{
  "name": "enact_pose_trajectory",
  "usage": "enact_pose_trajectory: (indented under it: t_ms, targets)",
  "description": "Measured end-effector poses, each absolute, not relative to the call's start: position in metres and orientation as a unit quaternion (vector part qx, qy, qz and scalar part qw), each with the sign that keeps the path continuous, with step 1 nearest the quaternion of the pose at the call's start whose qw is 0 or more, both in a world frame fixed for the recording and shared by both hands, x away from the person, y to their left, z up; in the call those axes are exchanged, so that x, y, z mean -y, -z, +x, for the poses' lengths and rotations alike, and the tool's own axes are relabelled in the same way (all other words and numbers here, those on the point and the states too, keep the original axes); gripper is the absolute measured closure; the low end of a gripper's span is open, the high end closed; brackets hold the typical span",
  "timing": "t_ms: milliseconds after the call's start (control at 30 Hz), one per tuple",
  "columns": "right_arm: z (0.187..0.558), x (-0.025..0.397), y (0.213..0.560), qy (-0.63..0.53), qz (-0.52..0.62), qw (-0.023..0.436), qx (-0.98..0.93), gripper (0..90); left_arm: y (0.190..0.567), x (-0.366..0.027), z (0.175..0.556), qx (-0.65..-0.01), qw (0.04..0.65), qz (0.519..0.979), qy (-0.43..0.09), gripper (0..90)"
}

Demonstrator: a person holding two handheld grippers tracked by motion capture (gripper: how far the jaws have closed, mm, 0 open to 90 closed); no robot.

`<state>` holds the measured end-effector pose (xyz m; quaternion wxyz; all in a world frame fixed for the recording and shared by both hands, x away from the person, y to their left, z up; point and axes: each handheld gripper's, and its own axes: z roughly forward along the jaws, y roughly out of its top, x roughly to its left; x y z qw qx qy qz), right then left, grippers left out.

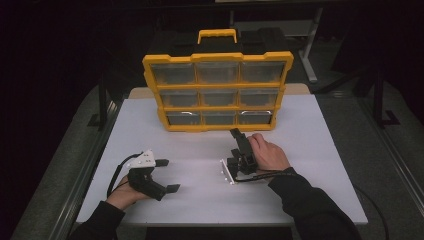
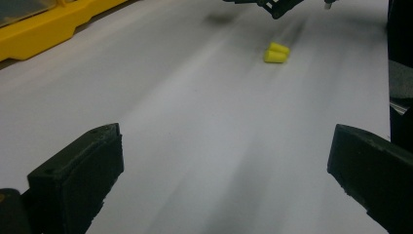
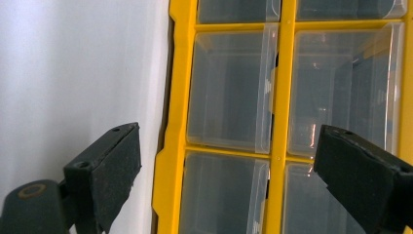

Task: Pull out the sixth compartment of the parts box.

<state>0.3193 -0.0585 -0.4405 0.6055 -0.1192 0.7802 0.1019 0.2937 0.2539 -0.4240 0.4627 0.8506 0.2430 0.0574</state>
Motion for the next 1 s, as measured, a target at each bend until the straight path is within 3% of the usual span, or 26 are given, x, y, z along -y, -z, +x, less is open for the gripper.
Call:
enact_pose_trajectory:
  t_ms: [1000]
  targets:
    - [0.335,0.081,0.433,-0.067,-0.069,0.632,-0.769,9.0,0.425,-0.254,0.294,-0.242,0.460,0.852,-0.059,0.0]
